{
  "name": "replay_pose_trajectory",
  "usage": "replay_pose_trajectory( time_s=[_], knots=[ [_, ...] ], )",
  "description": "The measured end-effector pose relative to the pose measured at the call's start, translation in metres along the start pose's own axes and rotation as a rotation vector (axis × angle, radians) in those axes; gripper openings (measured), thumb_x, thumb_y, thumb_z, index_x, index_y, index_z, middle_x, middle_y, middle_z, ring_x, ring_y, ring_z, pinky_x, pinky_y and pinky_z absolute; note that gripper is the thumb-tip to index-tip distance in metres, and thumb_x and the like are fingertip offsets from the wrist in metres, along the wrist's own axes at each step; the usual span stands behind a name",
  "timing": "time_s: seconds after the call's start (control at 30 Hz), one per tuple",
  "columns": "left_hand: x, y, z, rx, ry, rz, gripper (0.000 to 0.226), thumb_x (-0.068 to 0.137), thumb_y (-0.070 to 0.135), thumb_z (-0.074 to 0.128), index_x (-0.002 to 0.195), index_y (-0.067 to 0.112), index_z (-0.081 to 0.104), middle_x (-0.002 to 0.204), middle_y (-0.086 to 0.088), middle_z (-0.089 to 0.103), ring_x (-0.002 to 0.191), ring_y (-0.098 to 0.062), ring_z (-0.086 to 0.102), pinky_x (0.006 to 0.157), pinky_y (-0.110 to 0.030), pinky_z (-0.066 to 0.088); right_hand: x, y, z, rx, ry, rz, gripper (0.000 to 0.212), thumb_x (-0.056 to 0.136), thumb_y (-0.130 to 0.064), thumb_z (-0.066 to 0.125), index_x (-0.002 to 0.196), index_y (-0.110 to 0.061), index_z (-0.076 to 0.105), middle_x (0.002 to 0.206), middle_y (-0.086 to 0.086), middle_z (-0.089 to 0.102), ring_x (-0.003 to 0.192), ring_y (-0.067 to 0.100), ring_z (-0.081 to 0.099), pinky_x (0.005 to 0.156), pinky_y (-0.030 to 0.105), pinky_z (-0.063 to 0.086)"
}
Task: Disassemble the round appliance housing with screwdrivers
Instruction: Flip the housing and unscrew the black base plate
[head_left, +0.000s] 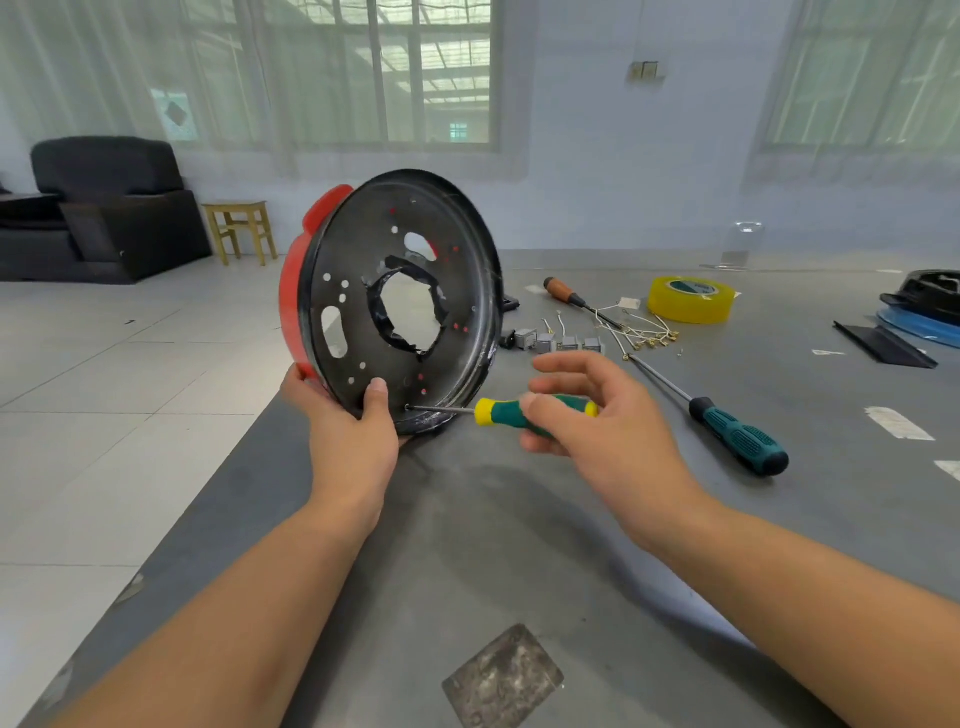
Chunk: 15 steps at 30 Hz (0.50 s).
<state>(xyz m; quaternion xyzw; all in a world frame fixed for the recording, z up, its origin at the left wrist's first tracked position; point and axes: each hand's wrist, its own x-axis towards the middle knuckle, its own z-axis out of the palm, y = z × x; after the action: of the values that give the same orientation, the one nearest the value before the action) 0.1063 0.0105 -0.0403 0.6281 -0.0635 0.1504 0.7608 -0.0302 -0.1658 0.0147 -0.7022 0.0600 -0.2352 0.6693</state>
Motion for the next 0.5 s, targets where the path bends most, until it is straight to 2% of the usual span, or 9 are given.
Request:
replay_pose_trajectory(
  time_s=[0.07, 0.1, 0.13, 0.2, 0.27, 0.3, 0.37, 0.4, 0.5],
  knots=[
    [0.002, -0.002, -0.001, -0.005, 0.044, -0.024, 0.054, 0.096, 0.022, 0.061, 0.135, 0.041, 0.029, 0.119, 0.031, 0.061, 0.117, -0.012, 0.067, 0.103, -0.057, 0.056, 0.002, 0.003, 0.001, 0.238, 0.039, 0.143, 0.015, 0.092, -0.014, 0.076, 0.105, -0.011, 0.070, 0.111, 0.016, 0.068, 0.088, 0.029, 0.078, 0.079, 0.033, 0.064],
    [0.003, -0.003, -0.002, 0.004, 0.055, -0.030, 0.052, 0.098, 0.020, 0.061, 0.133, 0.041, 0.029, 0.117, 0.032, 0.061, 0.116, -0.012, 0.067, 0.104, -0.057, 0.055, 0.002, 0.004, 0.001, 0.254, 0.040, 0.202, 0.016, 0.097, -0.023, 0.071, 0.105, -0.010, 0.066, 0.107, 0.016, 0.069, 0.085, 0.029, 0.078, 0.078, 0.034, 0.065],
    [0.004, -0.003, -0.002, 0.025, 0.055, -0.026, 0.051, 0.099, 0.018, 0.061, 0.131, 0.042, 0.029, 0.112, 0.037, 0.061, 0.114, -0.009, 0.066, 0.104, -0.057, 0.055, 0.004, 0.006, 0.000, 0.202, 0.031, 0.248, 0.024, 0.101, -0.035, 0.063, 0.105, -0.011, 0.063, 0.100, 0.014, 0.072, 0.077, 0.028, 0.078, 0.072, 0.035, 0.065],
    [0.004, -0.004, -0.002, 0.067, 0.044, -0.019, 0.050, 0.101, 0.018, 0.060, 0.130, 0.043, 0.029, 0.101, 0.046, 0.060, 0.111, -0.006, 0.066, 0.103, -0.057, 0.056, 0.007, 0.005, -0.007, -0.199, -0.009, 0.240, 0.043, 0.103, -0.059, 0.041, 0.101, -0.020, 0.058, 0.077, 0.008, 0.074, 0.056, 0.018, 0.070, 0.052, 0.031, 0.056],
    [0.005, -0.005, -0.002, 0.072, 0.049, -0.034, 0.049, 0.100, 0.019, 0.061, 0.128, 0.044, 0.030, 0.095, 0.049, 0.060, 0.110, -0.007, 0.066, 0.103, -0.057, 0.056, 0.014, 0.007, -0.018, -0.666, -0.017, 0.072, 0.048, 0.101, -0.066, 0.030, 0.095, -0.027, 0.057, 0.067, 0.003, 0.070, 0.056, 0.011, 0.063, 0.055, 0.030, 0.046],
    [0.004, -0.004, -0.002, 0.075, 0.047, -0.036, 0.048, 0.098, 0.021, 0.062, 0.127, 0.044, 0.030, 0.094, 0.049, 0.060, 0.110, -0.007, 0.066, 0.102, -0.058, 0.056, 0.017, 0.008, -0.024, -0.778, -0.021, -0.028, 0.043, 0.101, -0.063, 0.032, 0.096, -0.028, 0.057, 0.069, 0.001, 0.068, 0.062, 0.011, 0.062, 0.057, 0.030, 0.045],
    [0.003, -0.003, -0.002, 0.085, 0.030, -0.033, 0.049, 0.092, 0.028, 0.062, 0.127, 0.045, 0.030, 0.092, 0.051, 0.059, 0.110, -0.009, 0.066, 0.100, -0.059, 0.056, 0.019, 0.005, -0.031, -0.850, -0.090, -0.298, 0.023, 0.101, -0.050, 0.044, 0.105, -0.031, 0.057, 0.075, -0.006, 0.064, 0.071, 0.010, 0.058, 0.057, 0.019, 0.040],
    [0.002, -0.002, -0.001, 0.084, 0.025, -0.034, 0.050, 0.090, 0.031, 0.061, 0.127, 0.045, 0.030, 0.091, 0.051, 0.059, 0.109, -0.009, 0.066, 0.099, -0.059, 0.057, 0.019, 0.003, -0.033, -0.918, -0.145, -0.480, 0.019, 0.100, -0.042, 0.051, 0.112, -0.029, 0.058, 0.083, -0.008, 0.063, 0.078, 0.009, 0.055, 0.064, 0.018, 0.042],
    [0.001, -0.002, -0.001, 0.066, 0.020, -0.041, 0.051, 0.088, 0.033, 0.061, 0.128, 0.043, 0.030, 0.091, 0.051, 0.060, 0.108, -0.009, 0.066, 0.099, -0.059, 0.057, 0.020, 0.001, -0.038, -1.060, -0.276, -0.931, 0.029, 0.092, -0.026, 0.064, 0.118, -0.014, 0.065, 0.100, 0.001, 0.059, 0.086, 0.009, 0.047, 0.080, 0.013, 0.037]
  ],
)
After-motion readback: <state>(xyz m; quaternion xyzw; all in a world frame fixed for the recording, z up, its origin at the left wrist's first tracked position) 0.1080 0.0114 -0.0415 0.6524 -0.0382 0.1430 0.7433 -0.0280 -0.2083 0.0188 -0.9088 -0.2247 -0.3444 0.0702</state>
